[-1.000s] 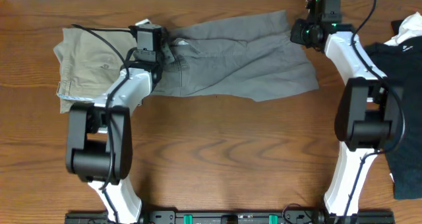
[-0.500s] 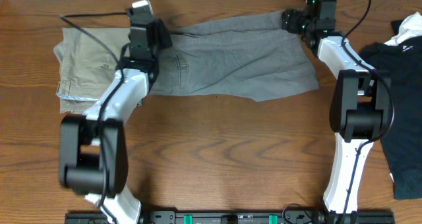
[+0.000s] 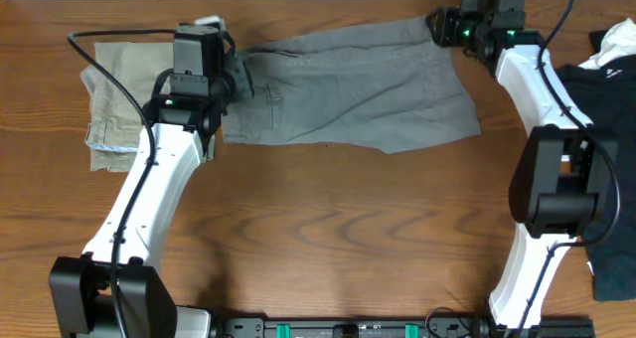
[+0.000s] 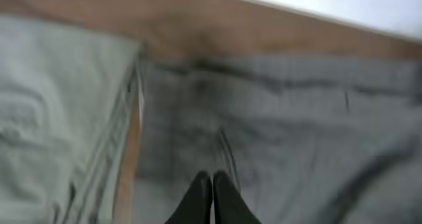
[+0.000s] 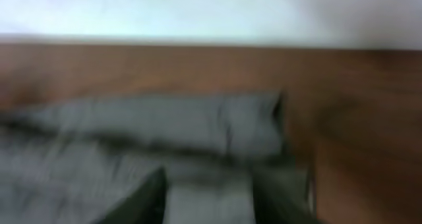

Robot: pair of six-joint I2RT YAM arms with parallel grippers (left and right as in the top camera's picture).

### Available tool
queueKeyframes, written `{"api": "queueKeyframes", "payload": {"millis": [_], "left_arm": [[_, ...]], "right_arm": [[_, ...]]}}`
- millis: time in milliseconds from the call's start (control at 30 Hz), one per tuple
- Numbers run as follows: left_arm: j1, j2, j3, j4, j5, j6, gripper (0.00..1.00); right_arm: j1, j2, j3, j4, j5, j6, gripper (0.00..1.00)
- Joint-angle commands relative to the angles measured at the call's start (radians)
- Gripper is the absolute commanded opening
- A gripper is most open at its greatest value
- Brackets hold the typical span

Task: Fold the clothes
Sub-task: 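Lower the folded near edge onto the far edge with both grippers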

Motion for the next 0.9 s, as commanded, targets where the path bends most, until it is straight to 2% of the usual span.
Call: {"api": "queueKeyframes", "payload": {"millis": [0, 67, 167, 333, 500, 633, 867], "left_arm": [[0.003, 0.037, 0.003, -0.032, 0.061, 0.01, 0.06], [0.003, 0.069, 0.003, -0.035, 0.095, 0.01, 0.06], [0.002, 0.138, 0.003, -0.003, 0.161, 0.011, 0.06], [0.002, 0.272, 0.003, 0.101, 0.174, 0.013, 0.06], [0.002, 0.371, 0.003, 0.209, 0.252, 0.013, 0.06], [0.002, 0.423, 0.003, 0.265, 0.255, 0.013, 0.06], [0.002, 0.537, 0.003, 0.435, 0.255, 0.013, 0.06]], "right_arm": [[0.03, -0.02, 0.007, -0.117, -0.05, -0.071, 0.18], [0.042, -0.012, 0.006, -0.194, -0.05, -0.109, 0.08], [0.07, 0.012, 0.006, -0.251, -0.033, -0.151, 0.01], [0.108, 0.066, 0.006, -0.219, 0.059, -0.15, 0.01], [0.129, 0.134, 0.006, -0.162, 0.061, -0.15, 0.01], [0.138, 0.186, 0.006, -0.106, 0.061, -0.15, 0.01], [0.138, 0.283, 0.006, 0.13, 0.061, -0.136, 0.01]]}}
